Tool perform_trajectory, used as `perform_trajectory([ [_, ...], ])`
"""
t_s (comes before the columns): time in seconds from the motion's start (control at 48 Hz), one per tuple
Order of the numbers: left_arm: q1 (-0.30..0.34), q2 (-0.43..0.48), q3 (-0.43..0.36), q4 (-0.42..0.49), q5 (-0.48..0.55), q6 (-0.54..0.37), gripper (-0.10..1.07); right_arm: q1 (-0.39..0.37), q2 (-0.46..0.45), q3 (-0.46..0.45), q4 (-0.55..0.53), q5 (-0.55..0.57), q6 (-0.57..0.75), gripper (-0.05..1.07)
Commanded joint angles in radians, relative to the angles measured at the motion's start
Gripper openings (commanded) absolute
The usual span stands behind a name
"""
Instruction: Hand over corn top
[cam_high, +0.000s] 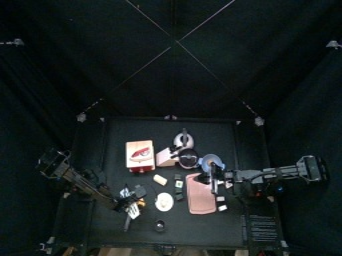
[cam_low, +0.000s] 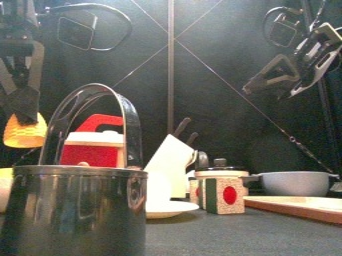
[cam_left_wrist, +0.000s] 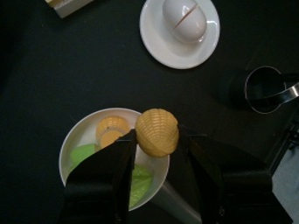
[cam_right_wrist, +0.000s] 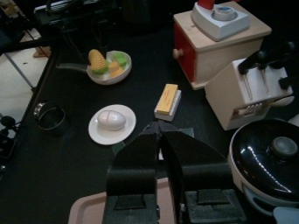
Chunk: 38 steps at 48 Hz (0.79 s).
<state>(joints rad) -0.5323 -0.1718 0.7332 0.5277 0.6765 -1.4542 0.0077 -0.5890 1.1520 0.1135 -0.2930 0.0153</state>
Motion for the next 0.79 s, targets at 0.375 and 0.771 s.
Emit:
perform_trajectory([
  [0.375, 0.037, -0.14, 0.023, 0.155, -0.002, -0.006, 0.59, 0.029, 0.009, -0.054, 0.043, -0.009, 0.008, 0.01],
  [0.771, 0.144, -0.242, 0.064, 0.371, -0.186, -0.017, 0.59, 0.058, 0.112, -0.124, 0.034, -0.08, 0.009, 0.01],
])
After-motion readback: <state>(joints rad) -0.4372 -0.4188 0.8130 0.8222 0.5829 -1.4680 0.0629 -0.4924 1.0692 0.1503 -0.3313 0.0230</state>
